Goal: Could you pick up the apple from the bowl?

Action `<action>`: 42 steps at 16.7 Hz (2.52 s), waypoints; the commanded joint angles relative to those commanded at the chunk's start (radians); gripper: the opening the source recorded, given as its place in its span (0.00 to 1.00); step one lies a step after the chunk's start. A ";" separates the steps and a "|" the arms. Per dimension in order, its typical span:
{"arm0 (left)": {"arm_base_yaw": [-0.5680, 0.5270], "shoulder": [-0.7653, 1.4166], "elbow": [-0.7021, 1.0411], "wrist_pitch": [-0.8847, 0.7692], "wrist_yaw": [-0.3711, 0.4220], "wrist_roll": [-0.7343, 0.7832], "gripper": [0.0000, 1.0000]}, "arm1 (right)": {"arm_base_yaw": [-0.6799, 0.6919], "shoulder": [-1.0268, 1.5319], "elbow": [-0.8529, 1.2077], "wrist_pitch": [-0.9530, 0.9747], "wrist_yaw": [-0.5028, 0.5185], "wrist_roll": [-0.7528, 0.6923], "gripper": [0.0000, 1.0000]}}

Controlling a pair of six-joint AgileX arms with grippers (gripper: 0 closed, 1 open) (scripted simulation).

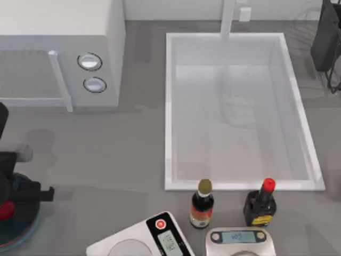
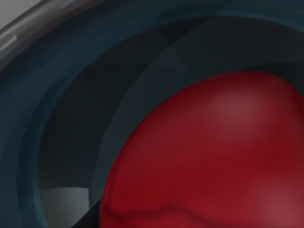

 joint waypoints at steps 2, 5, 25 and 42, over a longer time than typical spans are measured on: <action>0.000 0.000 0.000 0.000 0.000 0.000 0.70 | 0.000 0.000 0.000 0.000 0.000 0.000 1.00; 0.000 0.000 0.000 0.000 0.000 0.000 0.47 | 0.000 0.000 0.000 0.000 0.000 0.000 1.00; 0.000 -0.009 0.125 -0.122 0.007 -0.003 0.00 | 0.000 0.000 0.000 0.000 0.000 0.000 1.00; -0.014 -0.078 0.996 -1.050 0.007 -0.018 0.00 | 0.000 0.000 0.000 0.000 0.000 0.000 1.00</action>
